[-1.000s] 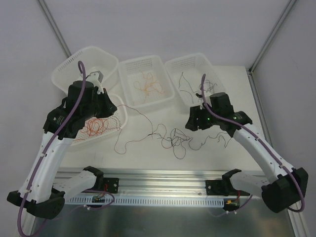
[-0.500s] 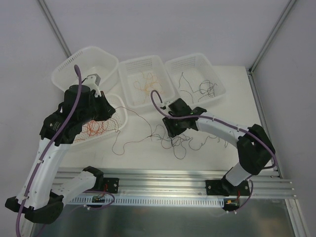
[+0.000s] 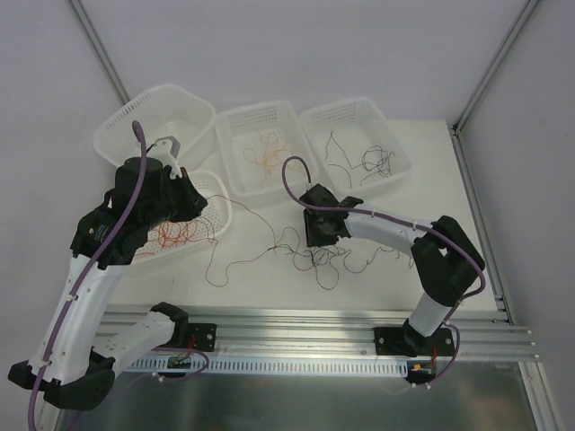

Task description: Untangle the cables

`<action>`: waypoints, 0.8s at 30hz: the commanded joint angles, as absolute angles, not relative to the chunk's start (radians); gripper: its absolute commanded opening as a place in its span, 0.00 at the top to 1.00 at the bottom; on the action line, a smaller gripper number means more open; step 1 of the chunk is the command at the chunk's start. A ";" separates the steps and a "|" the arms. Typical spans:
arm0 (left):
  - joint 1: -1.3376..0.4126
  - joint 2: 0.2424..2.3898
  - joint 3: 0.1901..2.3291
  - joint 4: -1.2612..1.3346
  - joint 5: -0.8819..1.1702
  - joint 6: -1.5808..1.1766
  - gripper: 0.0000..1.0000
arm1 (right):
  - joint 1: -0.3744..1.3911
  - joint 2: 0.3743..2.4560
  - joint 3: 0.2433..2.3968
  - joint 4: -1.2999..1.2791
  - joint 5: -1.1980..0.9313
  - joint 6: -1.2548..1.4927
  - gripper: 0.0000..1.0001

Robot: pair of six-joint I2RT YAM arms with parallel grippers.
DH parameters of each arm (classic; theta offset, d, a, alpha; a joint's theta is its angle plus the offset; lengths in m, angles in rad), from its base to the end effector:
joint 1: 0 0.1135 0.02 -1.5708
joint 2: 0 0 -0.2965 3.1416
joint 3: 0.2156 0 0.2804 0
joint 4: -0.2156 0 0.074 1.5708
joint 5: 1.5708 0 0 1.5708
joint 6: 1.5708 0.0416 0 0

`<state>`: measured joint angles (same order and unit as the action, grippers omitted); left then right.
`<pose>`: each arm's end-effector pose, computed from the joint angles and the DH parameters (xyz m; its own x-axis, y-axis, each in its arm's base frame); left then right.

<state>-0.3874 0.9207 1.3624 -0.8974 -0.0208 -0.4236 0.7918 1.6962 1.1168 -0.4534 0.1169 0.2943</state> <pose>0.1543 -0.0620 0.4700 -0.5196 -0.2318 -0.8224 0.1611 0.9186 -0.3608 0.2692 0.2657 0.2089 -0.7702 -0.3701 -0.5194 -0.4612 0.8857 0.0528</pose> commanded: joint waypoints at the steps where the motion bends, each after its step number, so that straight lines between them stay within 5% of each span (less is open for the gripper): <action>1: -0.394 0.902 1.359 -0.894 -0.058 -0.426 1.00 | 0.801 1.727 1.114 -0.399 0.129 0.405 0.65; 6: -0.394 0.893 1.368 -0.932 -0.124 -0.411 1.00 | 0.782 1.700 1.097 -0.452 0.227 0.387 0.99; 14: -0.393 0.887 1.402 -1.068 -0.435 -0.390 1.00 | 0.416 1.329 1.003 -0.629 0.357 0.247 0.99; 24: -0.370 0.917 1.419 -1.149 -0.568 -0.393 1.00 | -0.061 1.111 1.098 -0.718 0.181 0.155 0.99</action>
